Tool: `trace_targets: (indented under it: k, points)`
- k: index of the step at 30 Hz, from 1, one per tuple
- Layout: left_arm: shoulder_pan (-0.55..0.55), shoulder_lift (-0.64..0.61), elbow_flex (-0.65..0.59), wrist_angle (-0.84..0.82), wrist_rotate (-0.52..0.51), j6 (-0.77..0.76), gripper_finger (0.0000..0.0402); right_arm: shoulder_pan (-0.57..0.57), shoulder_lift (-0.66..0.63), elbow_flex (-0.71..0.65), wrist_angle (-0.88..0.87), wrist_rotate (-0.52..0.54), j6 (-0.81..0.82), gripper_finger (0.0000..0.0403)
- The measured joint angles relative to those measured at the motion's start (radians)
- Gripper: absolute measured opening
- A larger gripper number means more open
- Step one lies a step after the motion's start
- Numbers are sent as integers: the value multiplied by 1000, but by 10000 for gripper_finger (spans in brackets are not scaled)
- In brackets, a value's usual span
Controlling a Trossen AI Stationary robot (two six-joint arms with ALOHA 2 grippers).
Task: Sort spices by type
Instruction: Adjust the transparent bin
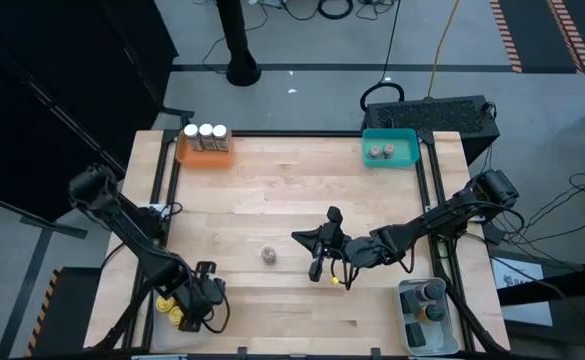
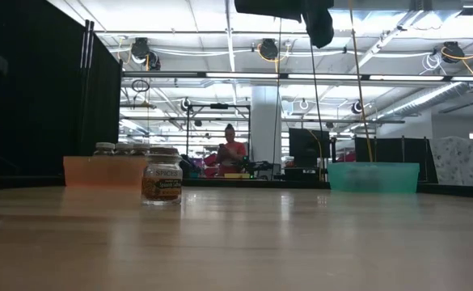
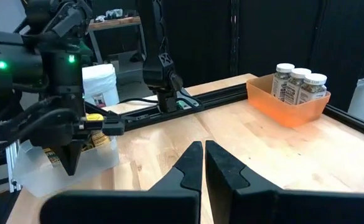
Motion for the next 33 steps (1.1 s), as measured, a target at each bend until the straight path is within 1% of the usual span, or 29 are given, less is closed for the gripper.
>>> trace_targets:
  k: [4,12,23,27,33]
  points:
    - [0,29,0,-10,51,-1,5,0,0,0,1,0,-7,0]
    - [0,39,0,-10,73,-1,10,0,0,0,-3,0,-7,0]
    - [-13,39,0,-16,128,-2,11,0,0,0,-5,0,-7,0]
    - [-16,39,0,-27,158,-25,11,0,0,0,-5,0,-7,0]
    - [-16,39,0,-36,164,-24,11,0,0,0,-5,0,-7,0]
